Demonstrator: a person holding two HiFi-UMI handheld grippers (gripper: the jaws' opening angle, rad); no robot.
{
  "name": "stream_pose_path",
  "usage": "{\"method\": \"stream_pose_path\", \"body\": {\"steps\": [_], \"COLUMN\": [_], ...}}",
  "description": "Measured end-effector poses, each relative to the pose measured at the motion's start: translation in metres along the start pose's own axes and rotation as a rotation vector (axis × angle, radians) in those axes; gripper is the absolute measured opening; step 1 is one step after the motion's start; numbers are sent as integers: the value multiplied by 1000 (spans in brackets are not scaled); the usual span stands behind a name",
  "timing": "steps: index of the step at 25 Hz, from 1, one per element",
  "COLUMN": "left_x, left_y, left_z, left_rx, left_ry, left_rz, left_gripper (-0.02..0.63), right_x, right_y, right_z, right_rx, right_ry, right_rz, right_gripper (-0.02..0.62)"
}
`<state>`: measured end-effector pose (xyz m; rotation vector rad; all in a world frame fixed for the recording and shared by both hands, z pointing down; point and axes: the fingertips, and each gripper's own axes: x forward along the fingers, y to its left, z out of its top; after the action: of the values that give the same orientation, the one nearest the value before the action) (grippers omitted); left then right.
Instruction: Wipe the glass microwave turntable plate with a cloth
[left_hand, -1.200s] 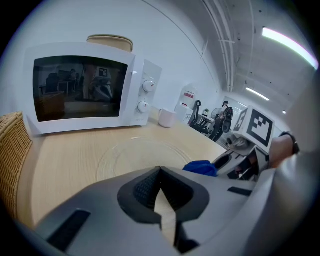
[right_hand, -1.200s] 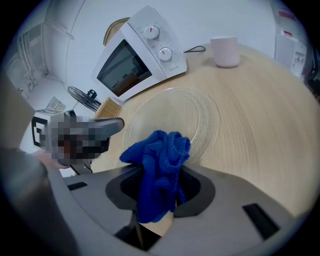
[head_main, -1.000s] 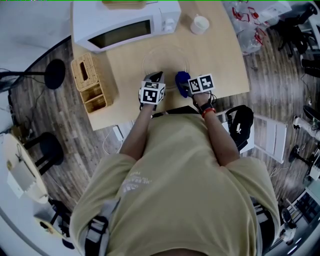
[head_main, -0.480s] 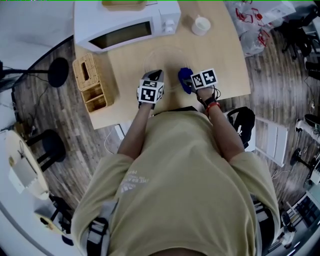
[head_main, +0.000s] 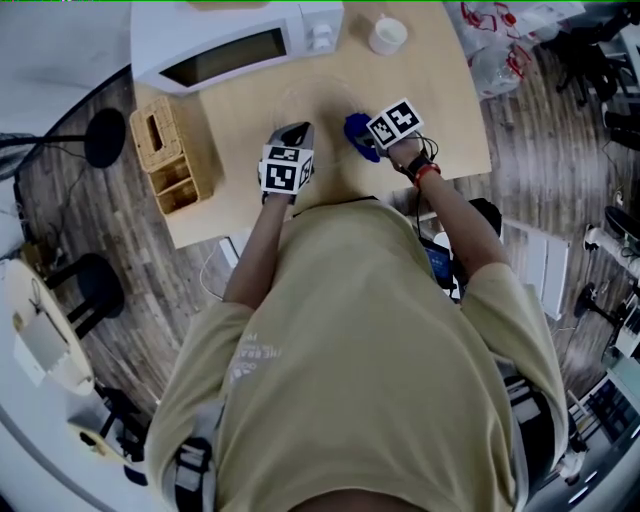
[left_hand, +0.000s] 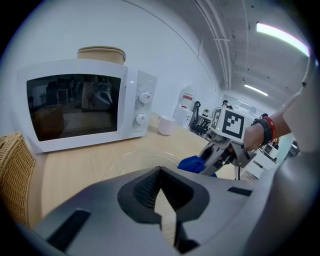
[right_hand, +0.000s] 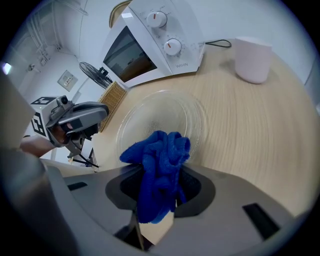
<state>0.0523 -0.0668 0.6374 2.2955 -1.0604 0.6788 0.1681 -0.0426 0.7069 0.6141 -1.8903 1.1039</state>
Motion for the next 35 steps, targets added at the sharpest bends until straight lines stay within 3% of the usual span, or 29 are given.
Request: {"method": "stream_pose_path", "body": {"steps": [4, 13, 21, 29, 35], "left_x": [-8, -53, -110, -162, -194], "left_y": [11, 71, 99, 110, 104], "left_z": [7, 76, 171, 262, 318], "left_rx": [-18, -50, 24, 72, 125], "left_ry": [-24, -145, -298, -460, -566], "left_rz": [36, 161, 242, 331, 379], "left_gripper": [18, 18, 18, 18, 18], "right_x": [-13, -90, -183, -272, -315], "right_y": [1, 46, 85, 121, 142], "right_z": [15, 120, 204, 273, 305], "right_rx": [9, 45, -105, -296, -343], "right_ry": [-67, -466, -744, -965, -1087], "right_rz": [6, 50, -50, -252, -310], "right_gripper": [144, 149, 152, 152, 152]}}
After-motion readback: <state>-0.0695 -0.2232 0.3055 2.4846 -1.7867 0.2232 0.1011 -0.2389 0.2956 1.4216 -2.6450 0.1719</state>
